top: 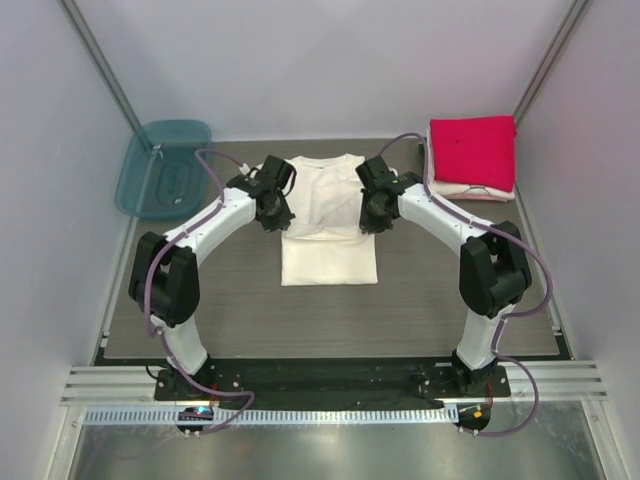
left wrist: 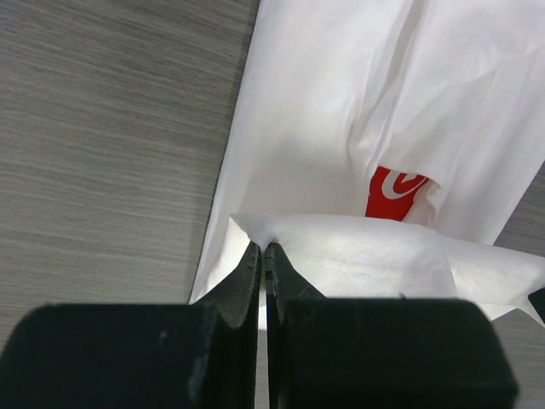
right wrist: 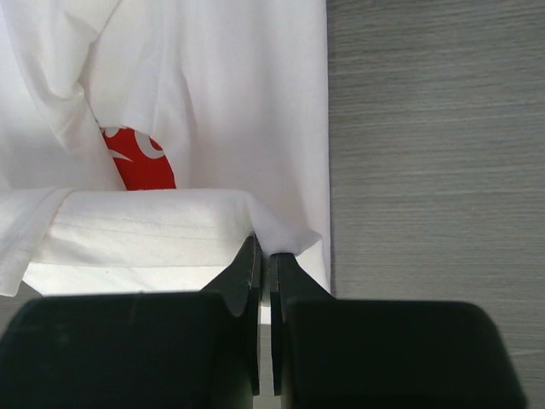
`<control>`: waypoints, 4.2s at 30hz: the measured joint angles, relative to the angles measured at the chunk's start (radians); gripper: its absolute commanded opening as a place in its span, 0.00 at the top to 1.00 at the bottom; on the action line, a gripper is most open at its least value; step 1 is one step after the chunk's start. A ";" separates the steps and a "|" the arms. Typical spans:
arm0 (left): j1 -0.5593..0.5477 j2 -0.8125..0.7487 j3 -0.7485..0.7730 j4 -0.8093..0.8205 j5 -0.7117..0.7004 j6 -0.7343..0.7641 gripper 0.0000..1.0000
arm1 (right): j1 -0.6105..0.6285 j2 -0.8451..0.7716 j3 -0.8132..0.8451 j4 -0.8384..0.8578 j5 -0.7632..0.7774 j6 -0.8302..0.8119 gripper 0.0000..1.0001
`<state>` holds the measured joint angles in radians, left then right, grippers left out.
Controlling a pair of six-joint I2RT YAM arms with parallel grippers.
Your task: Fold and stack the t-shirts
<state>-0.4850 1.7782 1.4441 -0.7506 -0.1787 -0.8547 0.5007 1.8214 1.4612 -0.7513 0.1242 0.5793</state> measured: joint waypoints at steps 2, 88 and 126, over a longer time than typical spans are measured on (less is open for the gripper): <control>0.008 0.022 0.022 0.000 0.000 0.006 1.00 | -0.005 0.017 0.013 0.003 -0.005 -0.008 0.99; 0.033 -0.209 -0.671 0.460 0.329 -0.127 1.00 | -0.118 -0.149 -0.574 0.375 -0.445 -0.046 0.99; -0.375 -0.692 -0.258 -0.238 -0.016 -0.363 1.00 | -0.071 -0.837 -0.341 -0.286 -0.276 0.098 0.99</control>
<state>-0.8597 1.0866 1.1858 -0.9882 -0.1947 -1.2175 0.4294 0.9840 1.1206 -1.0370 -0.1520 0.6769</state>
